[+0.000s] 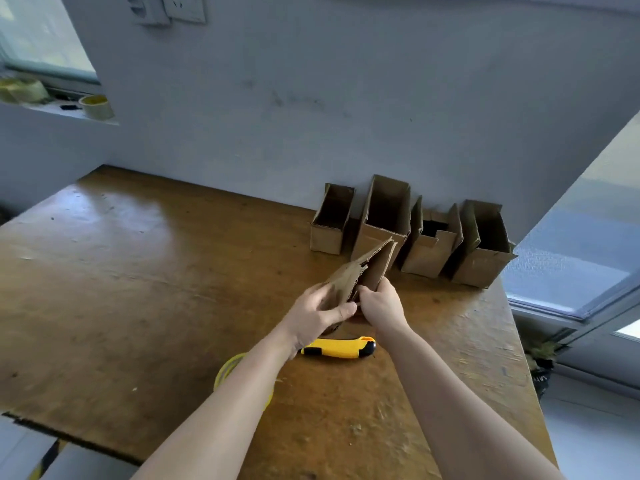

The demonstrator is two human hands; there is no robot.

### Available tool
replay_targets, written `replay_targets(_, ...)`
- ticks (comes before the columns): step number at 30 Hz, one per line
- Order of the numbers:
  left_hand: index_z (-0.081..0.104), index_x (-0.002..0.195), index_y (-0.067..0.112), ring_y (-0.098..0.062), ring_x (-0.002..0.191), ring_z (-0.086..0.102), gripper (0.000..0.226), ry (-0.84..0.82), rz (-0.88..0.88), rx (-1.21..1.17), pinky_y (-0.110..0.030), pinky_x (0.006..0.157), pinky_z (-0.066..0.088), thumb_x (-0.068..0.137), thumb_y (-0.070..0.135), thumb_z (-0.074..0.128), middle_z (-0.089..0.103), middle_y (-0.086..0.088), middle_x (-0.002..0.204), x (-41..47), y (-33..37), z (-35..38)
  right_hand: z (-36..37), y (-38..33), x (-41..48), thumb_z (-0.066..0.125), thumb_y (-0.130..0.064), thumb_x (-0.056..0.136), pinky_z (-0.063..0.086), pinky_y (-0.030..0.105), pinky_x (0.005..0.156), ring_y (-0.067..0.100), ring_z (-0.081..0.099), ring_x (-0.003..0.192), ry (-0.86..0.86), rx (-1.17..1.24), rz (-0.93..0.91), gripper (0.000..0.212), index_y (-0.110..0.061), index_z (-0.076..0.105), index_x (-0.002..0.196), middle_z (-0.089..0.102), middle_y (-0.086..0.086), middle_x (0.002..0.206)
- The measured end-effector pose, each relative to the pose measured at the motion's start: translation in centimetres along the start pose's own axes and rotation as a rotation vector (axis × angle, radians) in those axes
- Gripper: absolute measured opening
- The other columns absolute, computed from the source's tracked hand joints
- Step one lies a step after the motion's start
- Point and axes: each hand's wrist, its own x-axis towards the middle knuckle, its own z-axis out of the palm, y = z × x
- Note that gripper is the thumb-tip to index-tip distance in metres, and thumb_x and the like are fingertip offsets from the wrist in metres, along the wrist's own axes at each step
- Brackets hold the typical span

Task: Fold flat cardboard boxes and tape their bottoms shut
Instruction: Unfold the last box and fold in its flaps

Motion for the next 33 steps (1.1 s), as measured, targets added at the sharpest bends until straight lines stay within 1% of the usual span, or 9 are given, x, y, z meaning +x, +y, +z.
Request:
replay_targets(4,0.058,0.128,0.027,-0.010,0.110,0.056,0.051,0.148,-0.069,-0.005,-0.028,0.090,0.045,0.079,0.038,0.063,0.060,0.010,0.123,0.0,0.4,0.7,-0.7,-0.3,0.0,0.046,-0.008,0.088,0.056,0.030,0.049,0.024,0.071,0.060,-0.080,0.004,-0.023,0.018,-0.020,0.056,0.098,0.069,0.008,0.091)
replay_targets(8,0.063,0.089,0.024,-0.010,0.076,0.055,0.016,0.335,-0.131,0.023,-0.029,0.064,0.039,0.091,0.036,0.053,0.060,0.006,0.081,0.2,0.3,0.4,-1.3,0.2,0.3,0.049,-0.013,0.087,0.060,0.043,0.068,0.029,0.070,0.076,-0.131,-0.092,-0.032,0.015,-0.028,0.052,0.089,0.068,0.006,0.093)
replay_targets(11,0.035,0.066,0.014,-0.016,0.056,0.035,0.035,0.555,-0.112,0.258,-0.032,0.054,0.023,0.097,0.025,0.043,0.035,-0.001,0.061,0.7,-0.4,-0.1,-1.6,0.5,0.4,0.054,-0.021,0.080,0.058,0.048,0.076,0.027,0.068,0.083,-0.141,-0.171,-0.034,0.012,-0.027,0.055,0.090,0.068,0.004,0.093)
replay_targets(14,0.033,0.064,0.015,-0.016,0.055,0.036,0.037,0.629,-0.086,0.436,-0.030,0.051,0.023,0.099,0.024,0.040,0.038,0.001,0.062,0.8,-0.4,-0.6,-1.6,0.1,0.5,0.064,-0.024,0.071,0.057,0.045,0.083,0.022,0.062,0.097,-0.157,-0.225,-0.055,0.046,-0.023,0.052,0.116,0.063,0.002,0.109)
replay_targets(17,0.033,0.063,0.020,-0.013,0.055,0.037,0.038,0.626,-0.054,0.573,-0.027,0.048,0.023,0.100,0.025,0.040,0.040,0.002,0.062,0.9,0.0,-1.4,-1.3,-0.6,1.1,0.072,-0.017,0.071,0.046,0.043,0.101,0.024,0.045,0.126,-0.106,-0.198,-0.152,0.089,-0.024,0.026,0.147,0.041,0.004,0.142)
replay_targets(20,0.033,0.064,0.020,-0.012,0.055,0.037,0.038,0.562,-0.045,0.634,-0.026,0.049,0.024,0.100,0.025,0.041,0.041,0.002,0.063,1.3,0.4,-3.0,-1.3,-1.7,2.1,0.072,-0.009,0.076,0.031,0.040,0.111,0.021,0.026,0.142,-0.046,-0.089,-0.244,0.100,-0.028,0.010,0.153,0.023,-0.001,0.157)
replay_targets(22,0.037,0.066,0.020,-0.011,0.060,0.043,0.035,0.523,-0.046,0.655,-0.024,0.051,0.028,0.100,0.028,0.042,0.045,0.004,0.067,1.9,0.6,-4.4,-1.4,-2.2,2.9,0.070,-0.006,0.079,0.037,0.037,0.106,0.018,0.037,0.134,-0.036,-0.058,-0.272,0.091,-0.029,0.020,0.151,0.038,-0.002,0.148)
replay_targets(26,0.050,0.072,0.024,-0.012,0.073,0.055,0.027,0.577,-0.033,0.574,-0.019,0.052,0.035,0.098,0.034,0.048,0.055,0.009,0.073,3.5,0.9,-6.8,-0.9,-2.7,4.2,0.063,-0.004,0.084,0.044,0.016,0.067,0.013,0.059,0.097,-0.101,-0.285,-0.379,0.037,-0.021,0.064,0.117,0.064,-0.001,0.107)
replay_targets(33,0.061,0.112,0.023,-0.016,0.095,0.061,0.020,0.753,0.020,0.238,-0.022,0.077,0.055,0.095,0.031,0.055,0.055,0.000,0.115,6.6,0.0,-7.3,0.2,-2.1,5.4,0.062,-0.010,0.088,0.053,0.031,0.087,0.016,0.059,0.102,-0.101,-0.386,-0.386,0.032,-0.020,0.066,0.118,0.067,-0.002,0.108)
